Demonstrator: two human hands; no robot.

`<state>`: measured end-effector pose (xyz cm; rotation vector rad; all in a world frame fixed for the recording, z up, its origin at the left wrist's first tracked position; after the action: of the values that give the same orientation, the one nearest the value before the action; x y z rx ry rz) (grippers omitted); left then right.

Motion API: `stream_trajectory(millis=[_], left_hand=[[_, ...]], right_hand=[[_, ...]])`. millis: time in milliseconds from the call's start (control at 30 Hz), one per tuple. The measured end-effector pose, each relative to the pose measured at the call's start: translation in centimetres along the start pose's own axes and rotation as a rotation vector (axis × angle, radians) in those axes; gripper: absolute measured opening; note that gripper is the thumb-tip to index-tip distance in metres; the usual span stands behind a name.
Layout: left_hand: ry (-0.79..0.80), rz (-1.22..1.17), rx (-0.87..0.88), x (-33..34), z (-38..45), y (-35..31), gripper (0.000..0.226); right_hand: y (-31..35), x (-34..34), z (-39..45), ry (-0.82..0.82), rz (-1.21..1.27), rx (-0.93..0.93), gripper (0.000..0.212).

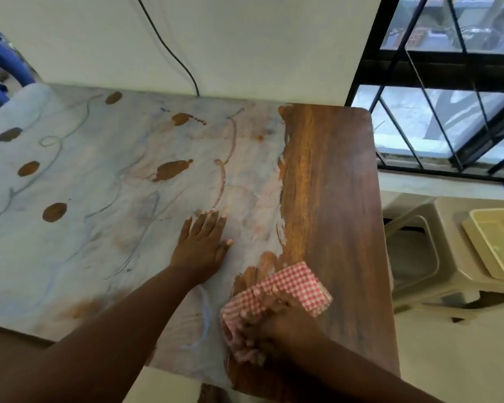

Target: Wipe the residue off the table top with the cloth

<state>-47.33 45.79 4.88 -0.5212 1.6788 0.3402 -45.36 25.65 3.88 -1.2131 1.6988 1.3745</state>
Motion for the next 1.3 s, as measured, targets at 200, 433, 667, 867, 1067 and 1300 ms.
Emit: stream_trajectory(millis=[200,433,667,867,1067,1300], left_hand=[[0.013,0.023,-0.008,-0.4,1.5,2.1,0.085],[0.036,0.039,-0.022,-1.3,5.0,7.8,0.09],[0.018,-0.05,0.07,-0.5,7.7,9.8,0.09],[-0.063,-0.193,0.073,0.2,8.3,10.4,0.083],[-0.085,-0.198,0.099,0.2,8.2,10.5,0.082],[-0.11,-0.217,0.125,0.7,8.4,10.7,0.078]], right_hand=[[-5.9,-1.7,-2.7,-0.108,0.006,0.111,0.03],[-8.8,-5.4,4.8,-0.138,0.106,0.367,0.074],[-2.6,-3.3,5.9,-0.116,0.032,0.266,0.04],[-5.2,-2.8,1.0,-0.159,0.066,0.288,0.035],[-10.7,-6.8,7.5,-0.245,0.162,0.621,0.066],[-5.4,-4.3,8.4,-0.179,0.074,0.506,0.044]])
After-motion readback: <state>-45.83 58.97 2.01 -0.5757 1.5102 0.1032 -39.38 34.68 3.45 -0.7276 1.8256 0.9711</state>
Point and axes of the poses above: each hand's wrist, its own z-axis towards the middle knuckle, its own x-axis out of the palm, y = z × x, the point moved 7 cm from there along z, towards the middle knuckle, and after that the axes turned 2 degrees about y, right-handed, at the moved point
